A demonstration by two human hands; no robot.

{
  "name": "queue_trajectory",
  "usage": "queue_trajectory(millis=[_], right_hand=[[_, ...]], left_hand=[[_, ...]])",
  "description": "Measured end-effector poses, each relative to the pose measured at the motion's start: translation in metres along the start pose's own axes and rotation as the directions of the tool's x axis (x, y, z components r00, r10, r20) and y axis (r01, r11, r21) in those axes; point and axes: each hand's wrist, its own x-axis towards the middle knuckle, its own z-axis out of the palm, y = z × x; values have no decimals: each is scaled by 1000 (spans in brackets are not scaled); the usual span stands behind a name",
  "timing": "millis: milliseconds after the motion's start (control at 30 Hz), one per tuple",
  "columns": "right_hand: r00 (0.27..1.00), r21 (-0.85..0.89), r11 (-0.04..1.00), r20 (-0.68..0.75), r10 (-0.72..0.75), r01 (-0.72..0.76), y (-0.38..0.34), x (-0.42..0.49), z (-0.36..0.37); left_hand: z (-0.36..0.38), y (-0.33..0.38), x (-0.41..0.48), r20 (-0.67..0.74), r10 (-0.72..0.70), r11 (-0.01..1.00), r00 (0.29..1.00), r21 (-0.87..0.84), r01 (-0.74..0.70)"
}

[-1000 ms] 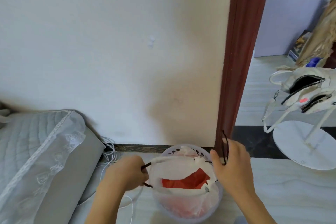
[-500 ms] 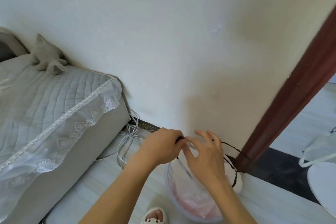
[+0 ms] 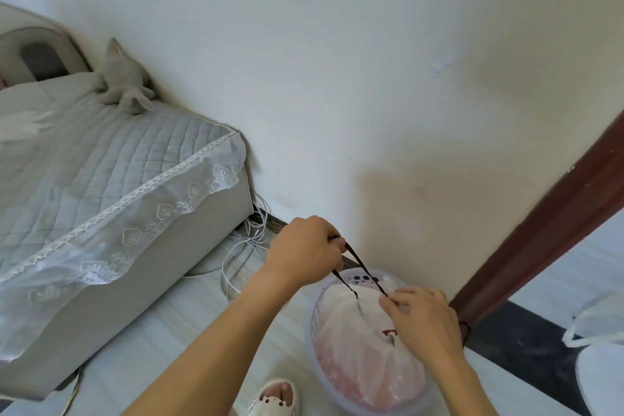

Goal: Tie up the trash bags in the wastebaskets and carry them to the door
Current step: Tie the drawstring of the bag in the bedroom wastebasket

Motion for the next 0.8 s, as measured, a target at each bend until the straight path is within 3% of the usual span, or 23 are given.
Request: queue_trajectory(millis=[100,233,333,433,533,667,800], right_hand=[[998,12,999,-51,-30,30,-3,-7,-1],[937,357,922,-349,-15,148,-18,-29,-5],[942,433,860,-304,-140,268,-34,-42,-2],[943,405,860,-245,-225,310,-42,-43,13],[914,314,886,-334,-232,340,-39,-40,28],[882,-24,956,-379,-279,292,-17,-44,43],[912,6,976,-358,-200,216,3,-53,50]], left_hand=[[3,10,-5,15,24,996,1000,-81,-23],[6,21,-10,0,47,978,999,-201,-46],[7,23,-12,12,42,955,999,-293,-37],[9,22,-14,73,19,867,997,-497,20],[12,22,-15,134,17,759,991,-647,75],[3,25,-8,-8,-39,792,999,-610,26],[3,30,-9,-60,-7,809,998,-588,-30]])
